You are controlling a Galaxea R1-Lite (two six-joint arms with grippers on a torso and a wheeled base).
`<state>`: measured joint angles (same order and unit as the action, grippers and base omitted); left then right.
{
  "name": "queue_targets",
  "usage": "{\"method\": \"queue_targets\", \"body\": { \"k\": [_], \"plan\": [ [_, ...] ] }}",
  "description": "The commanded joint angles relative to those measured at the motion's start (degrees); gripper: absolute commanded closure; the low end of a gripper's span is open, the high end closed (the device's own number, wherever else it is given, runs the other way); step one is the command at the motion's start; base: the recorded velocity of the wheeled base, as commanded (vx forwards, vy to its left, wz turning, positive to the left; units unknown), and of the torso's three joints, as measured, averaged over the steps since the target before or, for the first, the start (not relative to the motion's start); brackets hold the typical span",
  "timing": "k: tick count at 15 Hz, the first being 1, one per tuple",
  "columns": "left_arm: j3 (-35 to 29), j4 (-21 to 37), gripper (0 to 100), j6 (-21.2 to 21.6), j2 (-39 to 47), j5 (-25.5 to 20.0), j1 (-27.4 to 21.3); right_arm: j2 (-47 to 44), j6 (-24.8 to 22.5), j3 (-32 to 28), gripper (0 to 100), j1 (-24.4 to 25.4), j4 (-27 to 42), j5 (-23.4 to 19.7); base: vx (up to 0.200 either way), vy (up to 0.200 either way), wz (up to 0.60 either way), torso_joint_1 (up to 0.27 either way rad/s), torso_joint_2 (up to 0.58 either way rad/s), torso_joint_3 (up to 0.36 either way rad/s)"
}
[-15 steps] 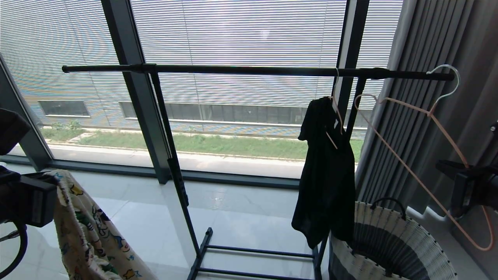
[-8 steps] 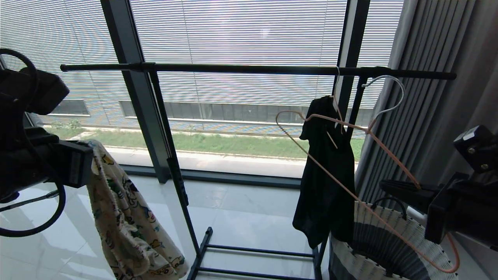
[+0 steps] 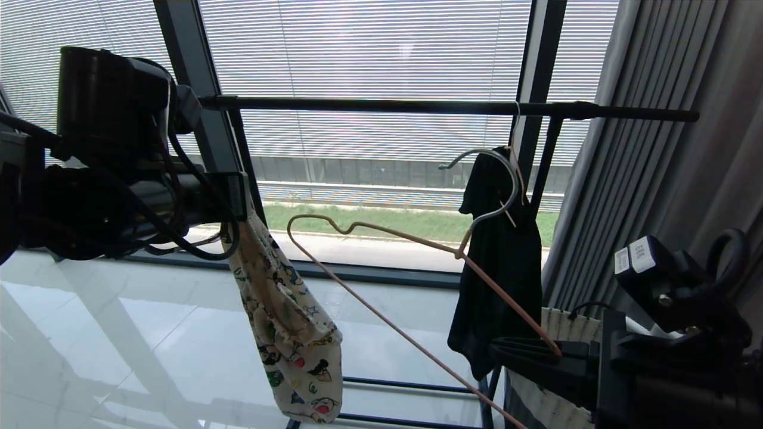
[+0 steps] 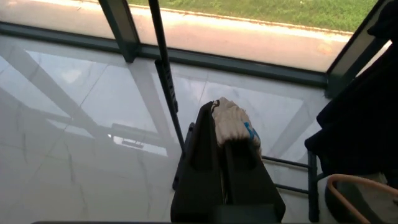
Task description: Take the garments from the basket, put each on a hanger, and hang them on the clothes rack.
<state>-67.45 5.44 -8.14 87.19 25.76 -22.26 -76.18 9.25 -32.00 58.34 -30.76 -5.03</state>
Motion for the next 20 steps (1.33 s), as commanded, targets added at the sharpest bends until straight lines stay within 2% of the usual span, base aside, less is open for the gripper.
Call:
{"method": "queue_targets", "body": {
  "k": [1,3,5,8,10,13,16,18,20],
  "plan": [
    [-0.66,0.01,100,-0.21,2.55,0.78,-0.42,-5.65,0.15,-1.05,100,2.04,-2.29,-0.06,0.000,0.000,0.00,0.000,0.00,0.000],
    [-1.10,-0.52,100,-0.21,2.99,0.87,-0.50,-6.70,0.15,-2.10,100,2.48,-2.29,-0.06,0.000,0.000,0.00,0.000,0.00,0.000],
    [-1.37,-5.00,100,0.06,4.22,2.10,-0.42,-7.14,0.15,-2.36,100,2.83,-2.29,-0.06,0.000,0.000,0.00,0.000,0.00,0.000],
    [-1.19,-5.09,100,0.15,4.22,2.81,-0.86,-7.84,0.15,-2.36,100,2.56,-2.38,0.29,0.000,0.000,0.00,0.000,0.00,0.000],
    [-1.19,-5.09,100,0.23,3.96,2.89,-2.09,-9.25,0.15,-2.80,100,2.30,-2.47,2.40,0.000,0.000,0.00,0.000,0.00,0.000],
    [-1.19,-5.09,100,0.23,3.96,4.92,-4.37,-12.50,0.24,-6.58,100,2.04,-2.73,3.89,0.000,0.000,0.00,0.000,0.00,0.000],
    [-1.10,-5.09,100,0.23,4.04,5.35,-4.99,-16.19,0.33,-9.04,100,1.42,-5.28,7.14,0.000,0.000,0.00,0.000,0.00,0.000],
    [-1.10,-5.09,100,0.23,3.96,5.27,-5.34,-17.51,0.42,-10.63,100,1.60,-5.81,7.14,0.000,0.000,0.00,0.000,0.00,0.000],
    [-1.19,-5.09,100,0.06,3.60,5.18,-8.33,-19.09,0.33,-12.30,100,1.69,-5.89,7.23,0.000,0.000,0.00,0.000,0.00,0.000]
  ]
}}
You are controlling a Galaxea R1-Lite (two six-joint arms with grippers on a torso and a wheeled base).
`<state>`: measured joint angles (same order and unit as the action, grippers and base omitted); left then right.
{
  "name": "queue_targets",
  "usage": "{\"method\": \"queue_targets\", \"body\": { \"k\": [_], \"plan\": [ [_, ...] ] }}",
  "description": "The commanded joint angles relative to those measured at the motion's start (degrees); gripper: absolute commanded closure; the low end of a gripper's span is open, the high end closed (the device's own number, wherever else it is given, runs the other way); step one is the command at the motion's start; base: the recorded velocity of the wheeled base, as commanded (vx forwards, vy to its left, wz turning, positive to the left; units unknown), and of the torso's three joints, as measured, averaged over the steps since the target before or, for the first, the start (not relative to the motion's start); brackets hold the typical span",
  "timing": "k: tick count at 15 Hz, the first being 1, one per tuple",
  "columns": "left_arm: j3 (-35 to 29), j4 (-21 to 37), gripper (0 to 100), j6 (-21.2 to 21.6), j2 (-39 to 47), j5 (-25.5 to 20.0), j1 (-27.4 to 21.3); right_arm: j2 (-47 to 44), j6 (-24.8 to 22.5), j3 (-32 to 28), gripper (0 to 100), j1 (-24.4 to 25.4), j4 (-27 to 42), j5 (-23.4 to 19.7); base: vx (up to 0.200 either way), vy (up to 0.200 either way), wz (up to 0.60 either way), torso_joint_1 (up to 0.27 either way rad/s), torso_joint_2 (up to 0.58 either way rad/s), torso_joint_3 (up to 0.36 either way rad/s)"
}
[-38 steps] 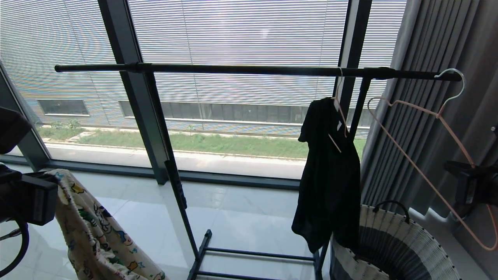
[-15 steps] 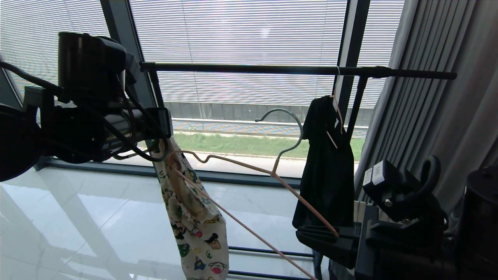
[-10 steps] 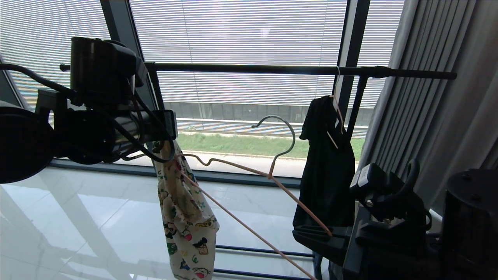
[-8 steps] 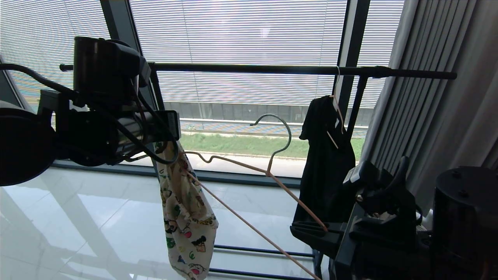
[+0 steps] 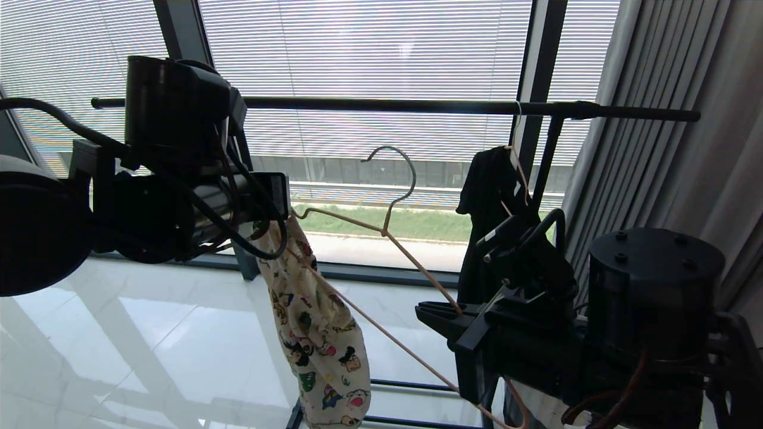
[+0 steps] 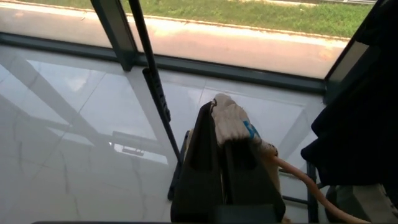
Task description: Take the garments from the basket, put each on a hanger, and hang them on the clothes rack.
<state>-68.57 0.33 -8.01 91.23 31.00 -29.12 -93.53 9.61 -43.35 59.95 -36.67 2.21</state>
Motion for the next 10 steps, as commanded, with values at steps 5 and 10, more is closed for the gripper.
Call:
{"method": "queue_targets", "body": {
  "k": [5,10],
  "plan": [
    [0.54,0.02,100,-3.86,-2.29,-0.24,-13.33,-5.35,0.06,-4.55,100,0.08,-0.07,0.17,0.000,0.000,0.00,0.000,0.00,0.000],
    [0.46,-0.07,100,-4.21,-3.52,-0.33,-16.40,-5.97,0.06,-5.08,100,-0.19,-0.07,1.31,0.000,0.000,0.00,0.000,0.00,0.000]
  ]
}}
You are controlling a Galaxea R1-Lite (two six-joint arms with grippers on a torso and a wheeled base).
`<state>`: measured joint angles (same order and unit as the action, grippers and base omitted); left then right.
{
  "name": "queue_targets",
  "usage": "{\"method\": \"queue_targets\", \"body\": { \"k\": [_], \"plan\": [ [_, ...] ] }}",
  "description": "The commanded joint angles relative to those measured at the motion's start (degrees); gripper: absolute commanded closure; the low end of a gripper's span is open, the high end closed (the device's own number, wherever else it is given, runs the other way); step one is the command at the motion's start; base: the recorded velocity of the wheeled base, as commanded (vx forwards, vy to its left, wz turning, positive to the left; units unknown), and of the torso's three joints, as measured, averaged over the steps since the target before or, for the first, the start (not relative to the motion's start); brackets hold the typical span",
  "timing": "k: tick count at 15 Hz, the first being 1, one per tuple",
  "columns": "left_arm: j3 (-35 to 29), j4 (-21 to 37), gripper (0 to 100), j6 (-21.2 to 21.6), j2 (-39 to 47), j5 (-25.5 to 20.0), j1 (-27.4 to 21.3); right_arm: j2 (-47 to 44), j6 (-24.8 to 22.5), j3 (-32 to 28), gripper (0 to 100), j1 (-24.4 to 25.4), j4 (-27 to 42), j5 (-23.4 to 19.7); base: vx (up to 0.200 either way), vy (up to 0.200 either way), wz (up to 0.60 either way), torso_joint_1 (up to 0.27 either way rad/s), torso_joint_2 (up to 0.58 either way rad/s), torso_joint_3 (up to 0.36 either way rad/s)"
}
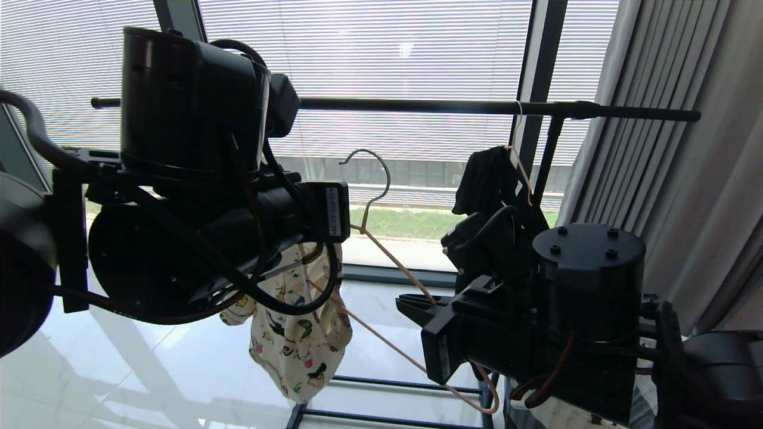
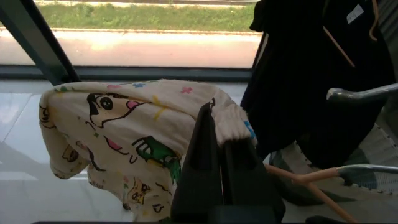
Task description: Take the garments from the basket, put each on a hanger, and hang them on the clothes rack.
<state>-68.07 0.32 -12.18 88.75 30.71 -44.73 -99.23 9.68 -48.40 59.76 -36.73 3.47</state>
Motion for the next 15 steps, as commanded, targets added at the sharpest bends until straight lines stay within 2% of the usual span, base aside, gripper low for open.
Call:
{"method": "queue_targets", "body": {
  "k": [1,5,8,11,15],
  "plan": [
    [-0.04,-0.05,100,-0.04,-1.74,-0.12,-1.68,-0.35,-0.01,-0.12,100,0.01,-0.01,0.04,0.000,0.000,0.00,0.000,0.00,0.000],
    [0.22,-0.05,100,0.05,-2.88,-1.70,-3.44,-0.52,-0.01,-0.21,100,0.01,-0.18,0.30,0.000,0.000,0.00,0.000,0.00,0.000],
    [1.98,-0.05,100,0.14,-3.23,-1.53,-3.26,-0.44,0.08,-0.03,100,0.01,-1.94,2.15,0.000,0.000,0.00,0.000,0.00,0.000],
    [2.59,-4.10,100,0.23,-3.32,-0.21,-0.36,0.09,0.08,0.06,100,-0.61,-2.21,2.24,0.000,0.000,0.00,0.000,0.00,0.000],
    [7.34,-4.45,100,0.66,-8.68,-1.97,1.22,0.88,-0.01,0.06,100,-3.51,-2.21,2.33,0.000,0.000,0.00,0.000,0.00,0.000]
  ]
}}
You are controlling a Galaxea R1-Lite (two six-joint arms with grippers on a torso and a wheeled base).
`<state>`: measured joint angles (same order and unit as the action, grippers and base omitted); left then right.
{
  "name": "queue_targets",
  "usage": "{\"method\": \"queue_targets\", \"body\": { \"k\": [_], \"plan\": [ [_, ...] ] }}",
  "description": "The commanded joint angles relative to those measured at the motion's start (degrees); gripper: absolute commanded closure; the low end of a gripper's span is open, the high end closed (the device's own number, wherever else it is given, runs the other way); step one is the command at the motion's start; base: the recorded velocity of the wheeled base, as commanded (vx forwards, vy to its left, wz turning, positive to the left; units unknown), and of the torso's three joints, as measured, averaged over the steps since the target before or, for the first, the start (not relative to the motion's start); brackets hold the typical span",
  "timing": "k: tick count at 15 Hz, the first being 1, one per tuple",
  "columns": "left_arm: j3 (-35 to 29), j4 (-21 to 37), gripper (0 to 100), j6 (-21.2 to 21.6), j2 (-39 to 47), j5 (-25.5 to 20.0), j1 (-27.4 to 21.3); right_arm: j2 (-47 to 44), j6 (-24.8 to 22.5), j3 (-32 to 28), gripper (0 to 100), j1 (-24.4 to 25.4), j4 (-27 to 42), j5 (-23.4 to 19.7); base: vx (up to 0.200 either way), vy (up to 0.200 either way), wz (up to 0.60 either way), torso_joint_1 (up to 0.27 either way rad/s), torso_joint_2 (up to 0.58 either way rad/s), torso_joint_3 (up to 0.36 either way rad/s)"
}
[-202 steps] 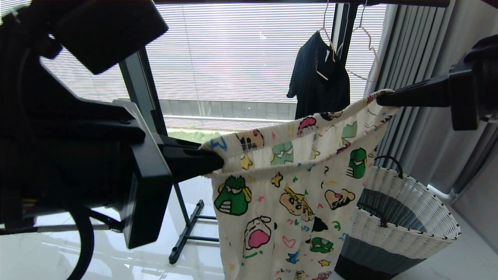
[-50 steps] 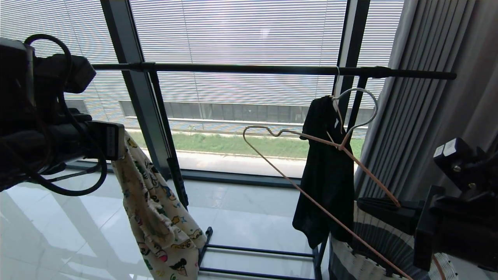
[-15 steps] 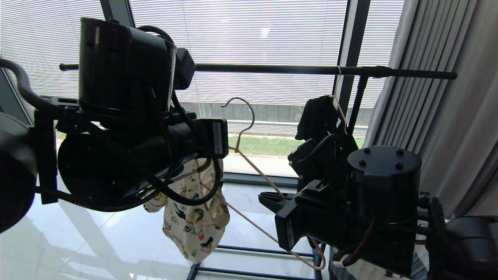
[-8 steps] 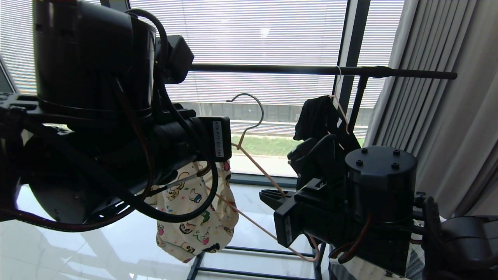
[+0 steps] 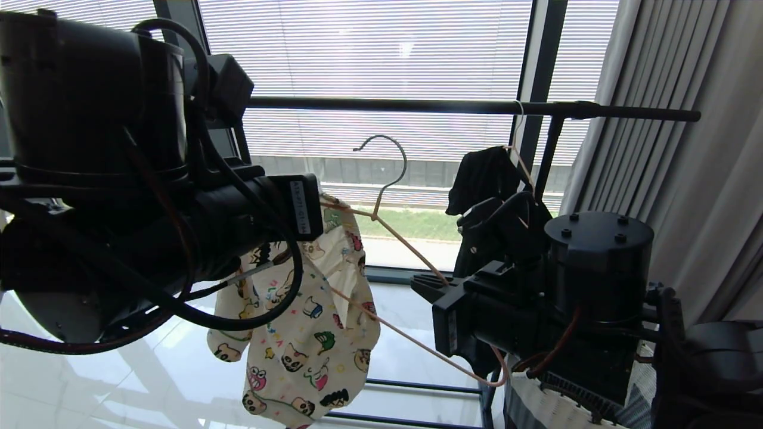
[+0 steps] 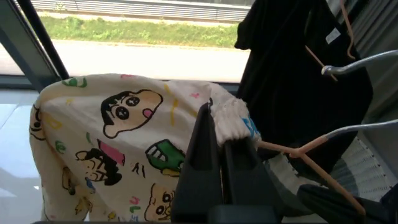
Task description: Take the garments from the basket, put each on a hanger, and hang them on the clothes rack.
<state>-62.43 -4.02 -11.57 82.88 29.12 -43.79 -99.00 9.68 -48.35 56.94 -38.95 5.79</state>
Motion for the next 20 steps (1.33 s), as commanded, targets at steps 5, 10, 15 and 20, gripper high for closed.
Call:
{"method": "queue_targets", "body": {
  "k": [5,10,15,20],
  "plan": [
    [6.00,-2.22,100,5.68,-6.51,-11.02,0.02,1.09,-0.01,-0.08,100,0.45,0.10,-0.08,0.000,0.000,0.00,0.000,0.00,0.000],
    [5.56,-11.01,100,10.43,-0.97,-11.90,-0.16,0.74,-0.01,-0.08,100,3.35,0.10,-0.08,0.000,0.000,0.00,0.000,0.00,0.000],
    [4.51,-11.01,100,10.51,-1.67,-14.01,-4.38,-0.23,-0.01,-0.52,100,3.09,0.01,-0.08,0.000,0.000,0.00,0.000,0.00,0.000],
    [5.39,-11.01,0,10.34,-2.29,-13.83,-4.11,-0.14,-0.01,-0.52,100,2.91,0.01,-0.08,0.000,0.000,0.00,0.000,0.00,0.000]
  ]
}}
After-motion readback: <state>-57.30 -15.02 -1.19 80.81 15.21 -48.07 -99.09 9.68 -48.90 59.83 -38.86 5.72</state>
